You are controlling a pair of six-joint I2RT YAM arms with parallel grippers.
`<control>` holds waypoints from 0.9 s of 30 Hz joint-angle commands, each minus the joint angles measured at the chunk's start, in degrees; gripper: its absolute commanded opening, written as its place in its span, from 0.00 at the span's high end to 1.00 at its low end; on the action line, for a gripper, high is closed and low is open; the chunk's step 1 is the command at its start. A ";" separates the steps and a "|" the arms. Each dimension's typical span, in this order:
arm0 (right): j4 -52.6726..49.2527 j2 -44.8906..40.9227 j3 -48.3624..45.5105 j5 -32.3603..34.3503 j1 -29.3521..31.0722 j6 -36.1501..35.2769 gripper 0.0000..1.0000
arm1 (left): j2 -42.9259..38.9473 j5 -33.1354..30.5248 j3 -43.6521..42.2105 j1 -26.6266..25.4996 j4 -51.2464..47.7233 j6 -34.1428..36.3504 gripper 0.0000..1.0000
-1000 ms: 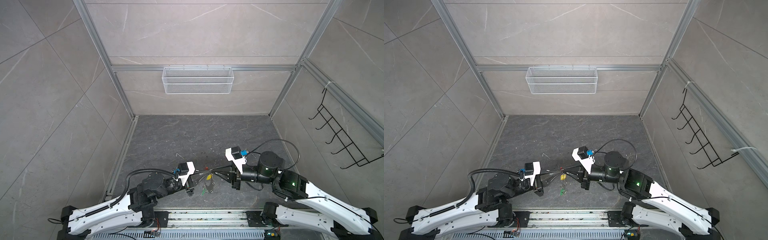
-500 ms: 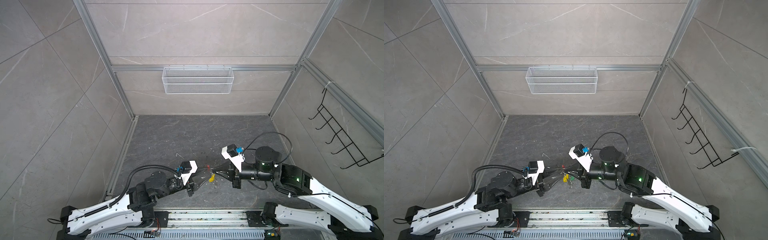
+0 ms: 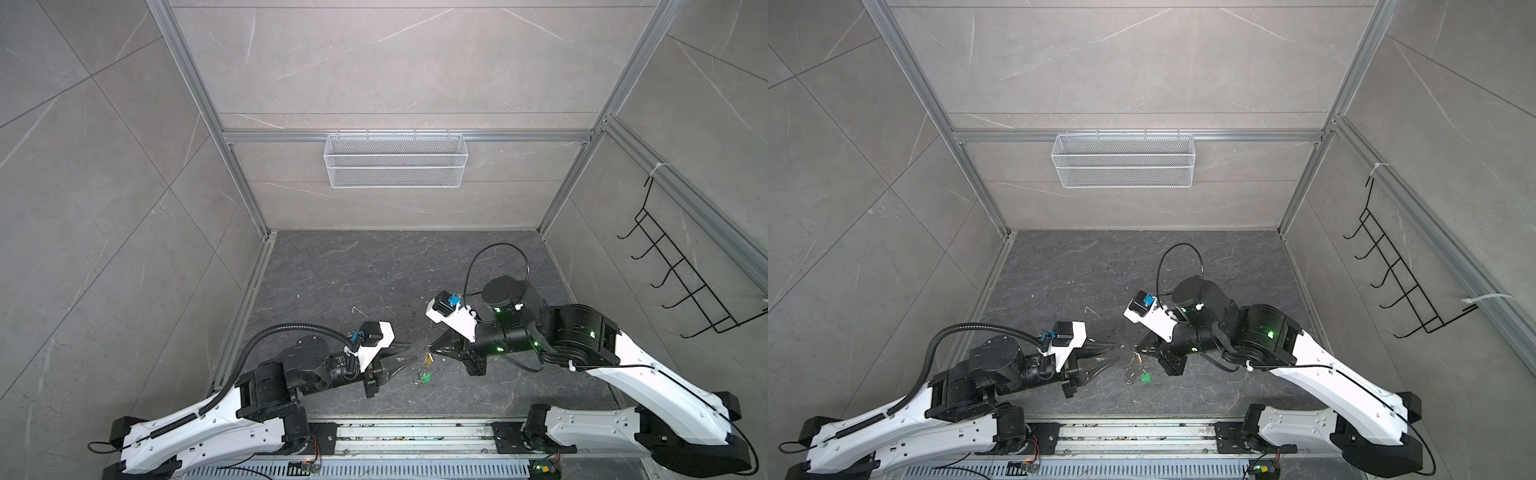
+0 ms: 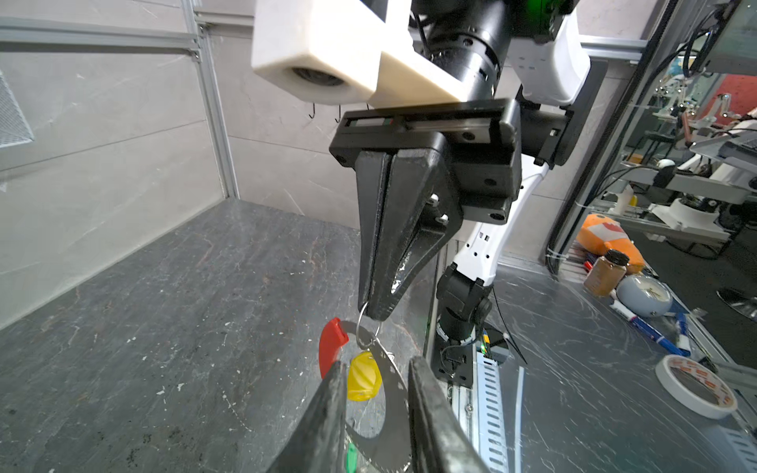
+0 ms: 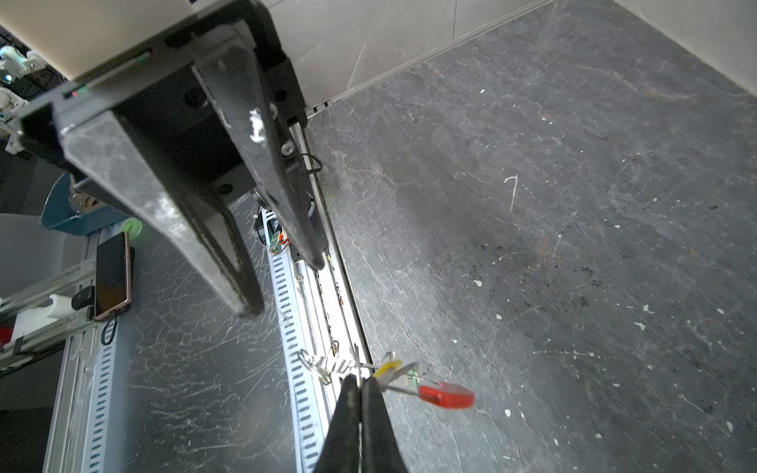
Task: Remove the keys from the keyring
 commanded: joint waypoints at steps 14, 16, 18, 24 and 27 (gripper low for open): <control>-6.42 2.74 4.65 -5.80 0.13 -4.83 1.00 | 4.50 9.89 2.83 2.87 0.35 -0.97 0.73; -6.51 2.83 4.63 -6.05 0.09 -4.96 1.00 | 4.76 10.95 2.61 3.55 0.99 -1.33 0.73; -6.51 2.87 4.66 -6.24 0.12 -5.01 1.00 | 5.27 12.11 2.57 4.17 1.55 -1.77 0.73; -6.78 3.19 4.50 -6.96 0.17 -5.14 1.00 | 6.36 15.04 2.66 5.37 2.92 -2.71 0.74; -6.77 3.21 4.46 -6.98 0.20 -5.30 1.00 | 6.61 16.02 2.74 5.81 3.23 -3.00 0.76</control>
